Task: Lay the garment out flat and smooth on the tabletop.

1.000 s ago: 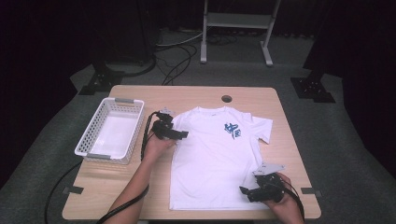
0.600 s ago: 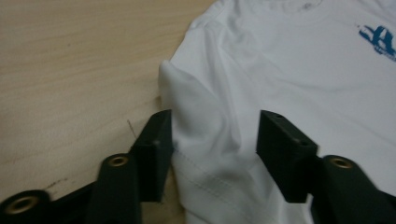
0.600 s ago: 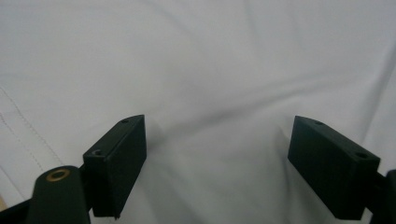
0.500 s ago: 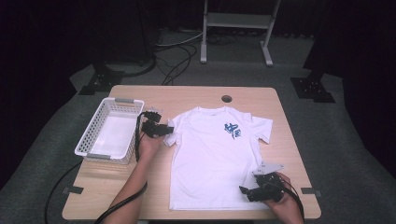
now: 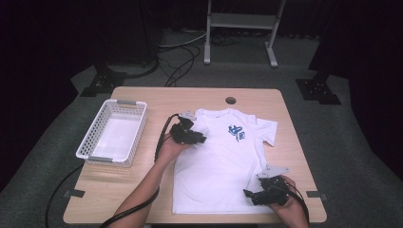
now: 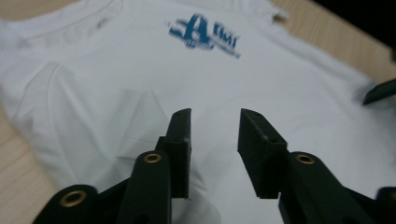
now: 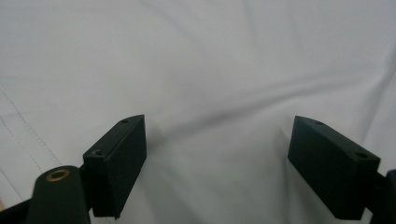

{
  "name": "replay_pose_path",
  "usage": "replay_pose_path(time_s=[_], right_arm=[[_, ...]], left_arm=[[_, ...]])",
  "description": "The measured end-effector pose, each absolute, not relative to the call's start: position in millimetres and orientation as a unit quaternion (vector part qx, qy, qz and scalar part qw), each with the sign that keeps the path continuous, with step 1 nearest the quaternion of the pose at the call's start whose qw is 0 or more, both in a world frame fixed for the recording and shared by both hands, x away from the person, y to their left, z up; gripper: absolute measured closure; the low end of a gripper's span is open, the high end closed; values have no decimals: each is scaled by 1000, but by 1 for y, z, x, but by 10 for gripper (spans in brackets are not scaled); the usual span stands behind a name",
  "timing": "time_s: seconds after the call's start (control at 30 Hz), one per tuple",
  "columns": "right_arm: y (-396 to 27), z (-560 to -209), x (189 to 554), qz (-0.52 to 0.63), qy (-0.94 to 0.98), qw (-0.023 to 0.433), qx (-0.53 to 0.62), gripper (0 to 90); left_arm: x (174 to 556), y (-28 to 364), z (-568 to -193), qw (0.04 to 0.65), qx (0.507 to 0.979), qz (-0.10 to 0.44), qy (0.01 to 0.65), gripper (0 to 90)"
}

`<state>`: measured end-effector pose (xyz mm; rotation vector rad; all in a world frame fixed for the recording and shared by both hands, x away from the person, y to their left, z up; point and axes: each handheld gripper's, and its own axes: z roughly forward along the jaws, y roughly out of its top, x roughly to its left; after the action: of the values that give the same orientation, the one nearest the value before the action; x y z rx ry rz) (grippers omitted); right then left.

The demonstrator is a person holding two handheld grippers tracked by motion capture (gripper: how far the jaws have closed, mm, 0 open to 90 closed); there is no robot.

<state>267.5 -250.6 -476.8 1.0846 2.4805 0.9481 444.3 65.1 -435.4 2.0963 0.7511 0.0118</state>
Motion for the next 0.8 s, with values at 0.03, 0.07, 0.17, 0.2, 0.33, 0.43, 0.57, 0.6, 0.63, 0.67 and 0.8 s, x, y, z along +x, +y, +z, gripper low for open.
replay_pose_path(time_s=[0.03,0.07,0.17,0.2,0.33,0.43,0.57,0.6,0.63,0.67,0.8], right_arm=[[-250,-477,268,327,857,136,375,184],[-250,-477,267,327,857,136,375,184],[-250,-477,267,328,855,138,376,184],[-250,-477,267,328,856,138,376,183],[-250,-477,267,329,856,137,376,184],[-250,-477,268,328,856,137,376,184],[-250,-477,268,326,857,136,376,183],[-249,-477,268,326,857,136,375,184],[-249,-477,268,326,857,137,375,184],[-249,-477,268,326,857,137,375,184],[-249,-477,268,327,856,137,376,184]], left_arm=[[445,66,-432,442,841,23,310,626],[447,68,-429,436,841,45,317,609],[456,74,-429,421,837,59,345,592],[457,74,-430,410,840,64,349,592],[464,74,-444,383,848,62,362,583],[466,69,-450,381,851,53,358,598],[471,60,-456,360,861,47,356,679],[471,58,-458,355,864,48,354,704],[472,57,-459,350,867,50,351,744],[472,56,-460,348,869,48,348,788],[471,55,-458,349,870,57,343,887]])
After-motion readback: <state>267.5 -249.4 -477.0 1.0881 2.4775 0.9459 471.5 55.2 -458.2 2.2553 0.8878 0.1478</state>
